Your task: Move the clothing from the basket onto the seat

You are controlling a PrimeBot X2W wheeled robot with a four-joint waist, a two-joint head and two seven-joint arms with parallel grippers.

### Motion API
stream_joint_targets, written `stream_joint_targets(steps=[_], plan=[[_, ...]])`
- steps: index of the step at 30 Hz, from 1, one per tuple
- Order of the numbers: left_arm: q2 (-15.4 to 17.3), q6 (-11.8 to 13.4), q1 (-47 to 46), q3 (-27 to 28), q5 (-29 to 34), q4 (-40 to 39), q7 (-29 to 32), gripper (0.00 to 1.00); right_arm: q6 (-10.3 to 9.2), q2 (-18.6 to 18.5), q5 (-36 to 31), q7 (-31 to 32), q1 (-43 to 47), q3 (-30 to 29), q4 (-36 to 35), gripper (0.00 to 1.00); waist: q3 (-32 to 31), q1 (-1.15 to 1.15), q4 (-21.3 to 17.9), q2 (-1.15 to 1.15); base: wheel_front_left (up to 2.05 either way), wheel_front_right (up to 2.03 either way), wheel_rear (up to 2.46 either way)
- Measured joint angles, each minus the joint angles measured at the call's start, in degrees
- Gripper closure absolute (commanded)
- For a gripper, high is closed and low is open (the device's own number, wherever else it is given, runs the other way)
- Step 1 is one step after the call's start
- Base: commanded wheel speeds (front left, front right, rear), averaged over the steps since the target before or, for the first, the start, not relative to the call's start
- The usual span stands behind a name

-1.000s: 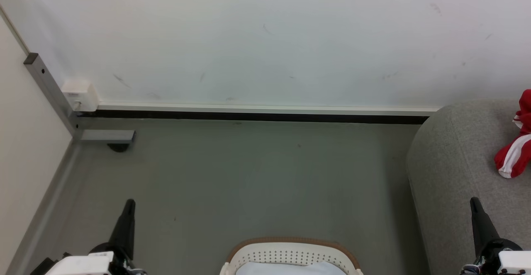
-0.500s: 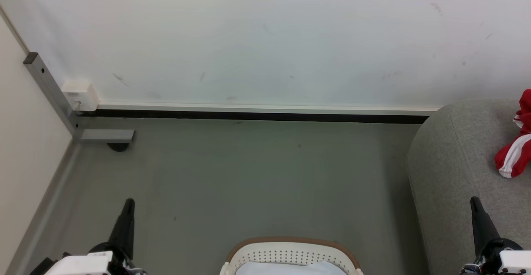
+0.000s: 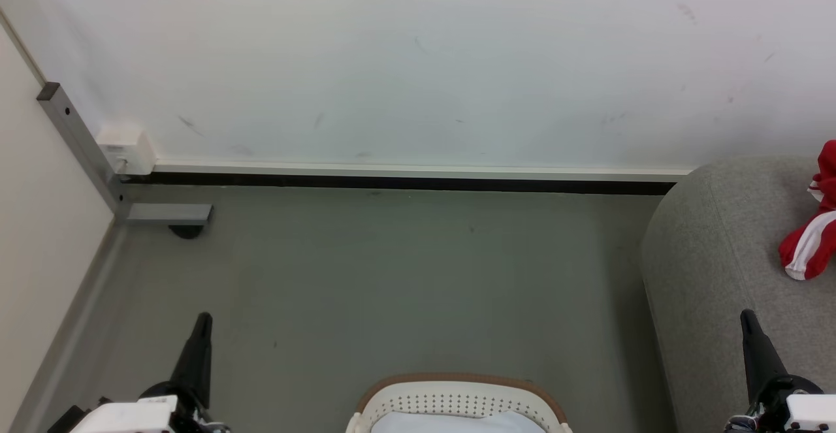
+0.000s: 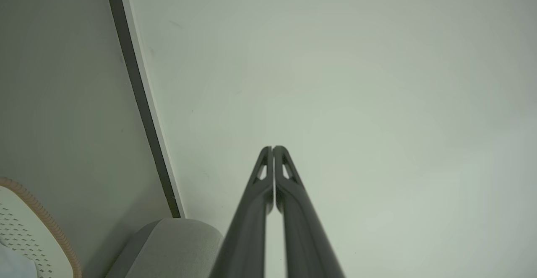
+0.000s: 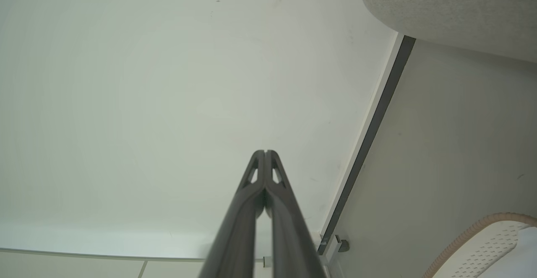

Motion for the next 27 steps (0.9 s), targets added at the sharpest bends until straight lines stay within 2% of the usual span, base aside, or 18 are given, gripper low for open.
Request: stream_joint_targets(steps=[27], plan=[[0.0, 0.0, 0.0, 0.0, 0.0, -0.01, 0.0, 1.0, 0.0, 0.0, 0.0, -0.01, 0.0, 0.0, 0.0, 1.0, 0.0, 0.0, 0.0, 0.0, 0.0, 0.0, 0.0]])
